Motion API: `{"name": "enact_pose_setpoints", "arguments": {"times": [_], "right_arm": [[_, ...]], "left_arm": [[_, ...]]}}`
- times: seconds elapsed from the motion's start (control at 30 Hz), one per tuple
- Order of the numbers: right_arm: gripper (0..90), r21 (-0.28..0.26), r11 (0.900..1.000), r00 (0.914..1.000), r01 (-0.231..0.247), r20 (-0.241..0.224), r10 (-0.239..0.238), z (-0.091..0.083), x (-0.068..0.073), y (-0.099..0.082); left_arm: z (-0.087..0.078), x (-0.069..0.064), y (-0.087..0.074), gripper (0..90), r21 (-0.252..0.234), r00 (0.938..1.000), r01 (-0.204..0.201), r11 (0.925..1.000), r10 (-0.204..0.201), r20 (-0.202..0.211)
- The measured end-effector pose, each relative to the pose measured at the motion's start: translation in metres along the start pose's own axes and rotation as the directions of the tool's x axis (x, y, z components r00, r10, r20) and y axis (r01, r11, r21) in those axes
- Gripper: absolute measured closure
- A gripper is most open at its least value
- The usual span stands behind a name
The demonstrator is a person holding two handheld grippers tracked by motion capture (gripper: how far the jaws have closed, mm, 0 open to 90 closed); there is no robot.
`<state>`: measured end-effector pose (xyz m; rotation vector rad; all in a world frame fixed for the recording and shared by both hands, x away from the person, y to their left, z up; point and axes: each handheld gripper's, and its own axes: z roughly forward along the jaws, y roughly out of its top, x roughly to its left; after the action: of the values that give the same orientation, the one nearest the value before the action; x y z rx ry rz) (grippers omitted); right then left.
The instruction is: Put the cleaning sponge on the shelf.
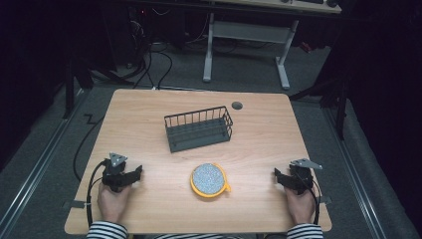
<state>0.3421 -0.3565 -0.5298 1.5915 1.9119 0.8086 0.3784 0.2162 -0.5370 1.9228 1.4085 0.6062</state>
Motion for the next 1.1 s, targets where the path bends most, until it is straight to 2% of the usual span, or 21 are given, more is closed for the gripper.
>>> {"name": "enact_pose_setpoints", "arguments": {"times": [0.37,0.47,0.63,0.7,0.8,0.87,0.93,1.0,1.1], "right_arm": [[34.6,0.0,1.0,1.0,0.0,0.0,0.0,0.0,0.0,0.0],[34.7,0.0,1.0,1.0,-0.001,0.0,0.001,0.0,0.0,0.0],[34.9,0.0,1.0,1.0,0.003,-0.001,-0.003,0.0,0.0,0.0],[34.8,-0.002,1.0,1.0,0.009,-0.002,-0.009,0.0,0.0,0.0],[34.8,-0.001,1.0,1.0,0.008,-0.003,-0.008,0.0,0.0,0.0],[34.8,0.001,1.0,1.0,0.004,-0.005,-0.004,0.0,0.001,0.0],[34.8,0.0,1.0,1.0,0.006,-0.005,-0.006,0.0,0.001,0.0],[34.9,0.0,1.0,1.0,0.006,-0.006,-0.006,0.0,0.001,0.0],[34.8,0.0,1.0,1.0,0.006,-0.006,-0.006,0.0,0.001,0.0]], "left_arm": [[0.001,0.0,0.001,30.1,0.0,1.0,0.0,1.0,0.0,0.0],[0.002,-0.001,0.002,28.7,0.003,0.9999,-0.012,0.9999,0.012,0.001],[0.003,-0.002,0.007,29.3,0.032,0.9999,-0.009,0.9995,0.009,0.011],[0.003,-0.001,0.009,31.3,0.03,0.9992,0.016,0.9994,-0.017,0.036],[0.002,0.0,0.009,31.5,0.034,0.9986,0.03,0.999,-0.031,0.042],[0.001,0.001,0.01,32.4,0.038,0.996,0.055,0.9978,-0.057,0.068],[0.001,0.002,0.01,32.5,0.044,0.9949,0.067,0.9968,-0.07,0.072],[0.0,0.003,0.012,32.9,0.059,0.9941,0.068,0.9959,-0.072,0.081],[-0.002,0.002,0.015,32.7,0.055,0.995,0.055,0.997,-0.06,0.081]]}}
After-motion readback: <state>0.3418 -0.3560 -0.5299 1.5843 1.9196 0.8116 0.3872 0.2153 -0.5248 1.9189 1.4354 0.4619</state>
